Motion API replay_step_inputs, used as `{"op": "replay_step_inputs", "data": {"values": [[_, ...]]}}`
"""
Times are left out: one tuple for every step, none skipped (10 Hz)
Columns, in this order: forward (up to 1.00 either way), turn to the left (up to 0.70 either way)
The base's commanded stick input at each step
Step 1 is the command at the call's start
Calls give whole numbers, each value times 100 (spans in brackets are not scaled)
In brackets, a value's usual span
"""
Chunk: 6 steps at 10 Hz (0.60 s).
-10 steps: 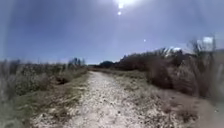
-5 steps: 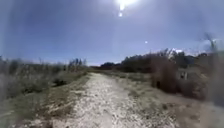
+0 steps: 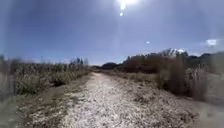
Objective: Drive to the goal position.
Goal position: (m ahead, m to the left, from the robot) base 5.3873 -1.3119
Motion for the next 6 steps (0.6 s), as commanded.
{"op": "replay_step_inputs", "data": {"values": [[70, 0], [70, 0], [70, 0], [70, 0], [70, 0], [70, 0]]}}
